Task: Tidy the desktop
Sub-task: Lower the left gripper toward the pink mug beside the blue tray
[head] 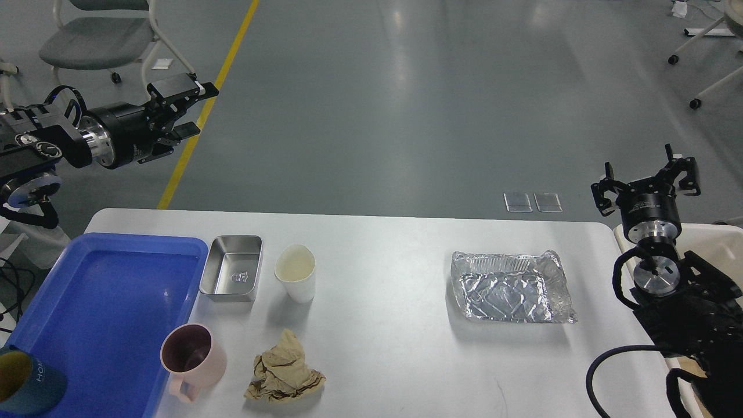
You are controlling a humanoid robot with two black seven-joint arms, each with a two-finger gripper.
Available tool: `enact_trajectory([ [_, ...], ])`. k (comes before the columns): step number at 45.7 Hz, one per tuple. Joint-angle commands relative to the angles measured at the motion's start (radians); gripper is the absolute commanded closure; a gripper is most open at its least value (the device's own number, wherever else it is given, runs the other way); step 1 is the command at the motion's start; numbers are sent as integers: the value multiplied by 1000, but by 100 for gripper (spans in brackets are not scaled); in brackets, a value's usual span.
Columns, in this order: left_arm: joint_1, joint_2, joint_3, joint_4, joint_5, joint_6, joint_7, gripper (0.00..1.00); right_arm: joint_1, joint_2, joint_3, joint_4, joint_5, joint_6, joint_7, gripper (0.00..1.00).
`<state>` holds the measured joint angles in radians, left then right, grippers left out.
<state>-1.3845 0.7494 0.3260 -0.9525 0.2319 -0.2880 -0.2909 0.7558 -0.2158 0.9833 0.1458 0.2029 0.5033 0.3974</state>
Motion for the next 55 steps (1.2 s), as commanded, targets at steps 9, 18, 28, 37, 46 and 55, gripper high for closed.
enact_trajectory([
  [9,10,-9,5,-20,72,-28,75,6,2,10,0,0,0,-2,1,0],
  [18,-1,-4,94,-86,268,-11,139,5,2,10,-2,0,0,-2,0,0],
  [28,-57,14,243,-294,451,45,151,8,10,10,-2,-2,0,-2,0,0],
  [37,-223,7,479,-451,541,98,164,11,11,21,-5,-2,-2,-2,0,0],
  [46,-421,8,682,-540,595,96,162,11,11,33,-5,-3,-2,-2,0,0],
  [55,-492,13,775,-555,629,96,161,11,11,35,-5,-5,-2,-2,0,0],
])
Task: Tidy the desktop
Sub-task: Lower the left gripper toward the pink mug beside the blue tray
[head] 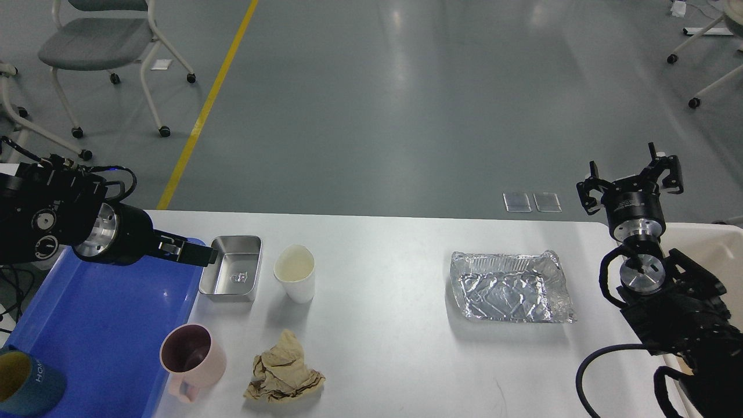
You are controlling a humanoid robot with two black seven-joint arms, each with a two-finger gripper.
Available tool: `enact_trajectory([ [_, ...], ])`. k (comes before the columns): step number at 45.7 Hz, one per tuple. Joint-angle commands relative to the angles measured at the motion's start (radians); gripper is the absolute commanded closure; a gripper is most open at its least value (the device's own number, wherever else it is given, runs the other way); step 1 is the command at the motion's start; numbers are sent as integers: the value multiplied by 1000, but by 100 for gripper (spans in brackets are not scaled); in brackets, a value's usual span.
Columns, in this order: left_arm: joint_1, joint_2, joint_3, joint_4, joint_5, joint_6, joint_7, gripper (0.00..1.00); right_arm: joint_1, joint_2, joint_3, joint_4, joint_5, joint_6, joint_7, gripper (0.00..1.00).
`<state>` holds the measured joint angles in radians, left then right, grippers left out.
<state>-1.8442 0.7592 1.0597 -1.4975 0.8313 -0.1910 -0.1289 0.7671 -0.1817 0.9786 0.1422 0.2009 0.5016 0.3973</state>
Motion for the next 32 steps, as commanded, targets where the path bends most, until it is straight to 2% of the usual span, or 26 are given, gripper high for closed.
enact_trajectory([
  [1,-33,5,48,-13,40,-1,-2,11,0,1,0,0,0,0,0,0],
  [16,-29,-3,164,-20,135,1,-6,11,3,13,0,2,-44,0,2,0],
  [32,-20,5,197,-50,161,1,-8,11,5,19,-1,2,-54,0,0,0],
])
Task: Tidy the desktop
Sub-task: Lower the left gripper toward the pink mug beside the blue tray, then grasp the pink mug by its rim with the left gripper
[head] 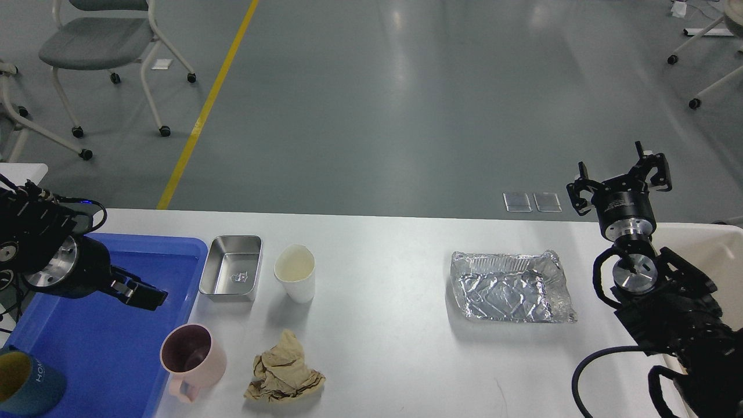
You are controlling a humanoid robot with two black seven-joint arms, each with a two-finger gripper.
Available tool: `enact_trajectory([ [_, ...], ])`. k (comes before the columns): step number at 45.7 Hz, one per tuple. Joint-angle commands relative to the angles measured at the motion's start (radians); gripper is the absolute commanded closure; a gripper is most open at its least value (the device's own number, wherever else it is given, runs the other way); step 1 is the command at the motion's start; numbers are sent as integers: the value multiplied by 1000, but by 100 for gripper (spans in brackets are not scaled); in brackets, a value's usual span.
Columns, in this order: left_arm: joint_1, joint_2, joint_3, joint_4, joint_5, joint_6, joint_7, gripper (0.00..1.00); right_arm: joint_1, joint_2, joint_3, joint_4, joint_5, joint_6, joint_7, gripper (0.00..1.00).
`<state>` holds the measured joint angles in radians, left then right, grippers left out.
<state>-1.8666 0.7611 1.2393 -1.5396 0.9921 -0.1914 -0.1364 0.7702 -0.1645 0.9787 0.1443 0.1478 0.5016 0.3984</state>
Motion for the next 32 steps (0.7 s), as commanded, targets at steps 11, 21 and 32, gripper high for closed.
enact_trajectory([
  [11,30,-11,28,-10,2,4,0,12,5,2,-2,-3,-1,0,-1,0],
  [21,115,-63,28,1,8,50,1,27,5,0,-2,-5,-1,0,-1,0],
  [32,187,-106,19,13,8,96,8,27,5,-4,-2,-5,-1,0,0,0],
])
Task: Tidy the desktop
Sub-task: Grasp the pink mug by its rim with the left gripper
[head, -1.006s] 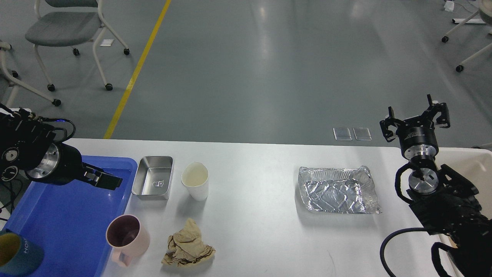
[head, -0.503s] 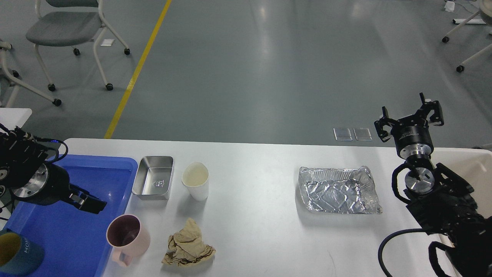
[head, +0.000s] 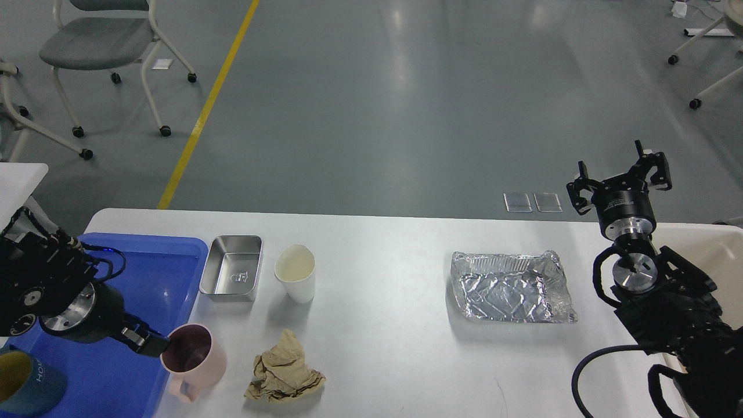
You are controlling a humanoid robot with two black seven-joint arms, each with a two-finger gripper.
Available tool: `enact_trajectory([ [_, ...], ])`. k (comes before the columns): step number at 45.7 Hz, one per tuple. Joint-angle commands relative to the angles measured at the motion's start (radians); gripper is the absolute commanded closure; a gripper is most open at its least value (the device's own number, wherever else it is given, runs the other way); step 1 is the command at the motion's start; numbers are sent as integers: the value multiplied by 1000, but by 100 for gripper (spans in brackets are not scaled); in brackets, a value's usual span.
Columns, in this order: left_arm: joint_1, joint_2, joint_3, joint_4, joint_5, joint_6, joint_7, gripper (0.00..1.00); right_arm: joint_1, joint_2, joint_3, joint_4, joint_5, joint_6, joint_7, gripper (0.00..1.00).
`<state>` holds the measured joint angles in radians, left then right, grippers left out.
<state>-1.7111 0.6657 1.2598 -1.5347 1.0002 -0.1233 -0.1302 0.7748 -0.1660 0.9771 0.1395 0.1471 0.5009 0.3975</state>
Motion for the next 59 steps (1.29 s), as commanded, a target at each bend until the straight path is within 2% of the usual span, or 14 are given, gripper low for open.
enact_trajectory([
  [1,34,-11,-2,10,0,28,3,27,0,-3,0,-1,0,-1,0,0],
  [16,42,2,9,36,0,28,4,24,-2,2,2,-3,-38,-1,1,0],
  [24,113,-8,-8,97,-8,33,15,22,-2,2,2,-3,-38,-1,1,0],
  [36,234,-14,-94,127,-11,123,15,23,-3,-3,2,-1,-38,-1,1,0],
  [59,214,-15,-109,102,-11,120,7,22,-2,8,0,0,-43,-1,1,0],
])
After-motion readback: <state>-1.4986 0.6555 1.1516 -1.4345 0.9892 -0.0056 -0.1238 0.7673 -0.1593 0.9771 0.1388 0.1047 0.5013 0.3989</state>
